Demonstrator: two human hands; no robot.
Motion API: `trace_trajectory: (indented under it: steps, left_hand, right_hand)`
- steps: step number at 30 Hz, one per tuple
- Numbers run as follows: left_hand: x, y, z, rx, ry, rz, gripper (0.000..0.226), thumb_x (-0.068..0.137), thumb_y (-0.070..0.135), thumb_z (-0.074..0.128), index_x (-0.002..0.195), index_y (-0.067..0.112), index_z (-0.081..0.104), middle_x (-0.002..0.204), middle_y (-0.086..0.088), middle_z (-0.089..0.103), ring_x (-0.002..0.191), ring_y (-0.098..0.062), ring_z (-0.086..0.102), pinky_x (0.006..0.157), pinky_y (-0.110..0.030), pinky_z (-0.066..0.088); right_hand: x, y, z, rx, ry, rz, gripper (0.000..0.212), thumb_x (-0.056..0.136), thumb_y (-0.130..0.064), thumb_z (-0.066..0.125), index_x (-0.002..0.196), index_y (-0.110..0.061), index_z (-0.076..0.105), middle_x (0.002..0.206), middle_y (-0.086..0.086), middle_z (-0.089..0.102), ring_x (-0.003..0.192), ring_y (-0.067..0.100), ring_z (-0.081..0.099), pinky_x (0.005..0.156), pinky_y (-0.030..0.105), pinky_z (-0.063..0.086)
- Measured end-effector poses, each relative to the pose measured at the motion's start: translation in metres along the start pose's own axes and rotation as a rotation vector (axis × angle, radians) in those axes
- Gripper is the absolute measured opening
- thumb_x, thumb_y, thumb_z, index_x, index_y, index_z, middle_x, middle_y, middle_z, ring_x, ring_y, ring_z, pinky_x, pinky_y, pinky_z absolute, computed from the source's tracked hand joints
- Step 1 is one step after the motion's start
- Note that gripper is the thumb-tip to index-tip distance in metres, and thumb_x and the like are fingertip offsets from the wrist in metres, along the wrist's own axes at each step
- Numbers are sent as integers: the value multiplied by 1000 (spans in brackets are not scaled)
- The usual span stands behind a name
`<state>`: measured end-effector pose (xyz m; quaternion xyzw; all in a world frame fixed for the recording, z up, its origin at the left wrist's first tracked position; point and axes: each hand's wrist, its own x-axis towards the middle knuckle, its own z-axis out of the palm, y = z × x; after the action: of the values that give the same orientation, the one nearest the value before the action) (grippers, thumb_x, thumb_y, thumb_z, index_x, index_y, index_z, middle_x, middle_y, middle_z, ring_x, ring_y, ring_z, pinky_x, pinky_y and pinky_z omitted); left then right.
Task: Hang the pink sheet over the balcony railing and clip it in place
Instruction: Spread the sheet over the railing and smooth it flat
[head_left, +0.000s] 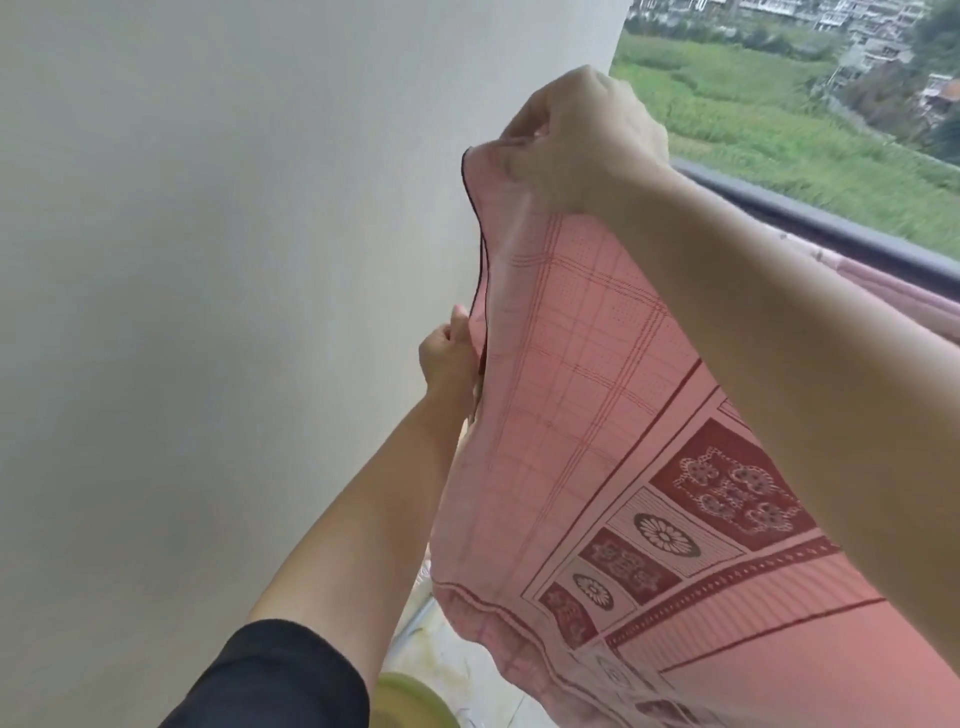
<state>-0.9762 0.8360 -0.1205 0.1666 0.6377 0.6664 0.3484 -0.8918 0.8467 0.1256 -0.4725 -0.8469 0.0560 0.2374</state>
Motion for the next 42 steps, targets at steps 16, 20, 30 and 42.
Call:
trace_trajectory:
  steps: [16,20,30,42]
  left_hand:
    - [-25,18,-30,631,17,529,42,101,44,39,69,16,35,68,2,45,72,-27,46,63,-34,33]
    - [-38,48,-44,930,-9,423,33,99,39,44,92,10,58,98,-10,65,93,-32,59,70,-33,37]
    - [-211,72,-59,1103,-203,1018,50,100,42,39,143,16,43,147,-10,44,133,-31,41,108,-48,33]
    - [-385,47,89,1086,-595,1261,60,100,51,26,152,20,25,161,-13,17,147,-29,19,118,-51,19]
  right_hand:
    - [-112,103,-47,-478,260,-79,59,97,-68,28,90,-15,54,71,4,55,64,26,55,58,33,39]
    - [-131,115,-52,-514,315,-79,55,97,-65,35,94,-15,56,76,4,59,65,24,55,59,32,37]
    - [-301,199,-82,-610,414,205,80,94,-51,47,158,-19,10,163,22,2,151,39,3,122,55,3]
    - [-538,294,-170,-584,94,850,79,97,-55,37,158,-17,3,163,21,-8,151,37,-3,121,52,15]
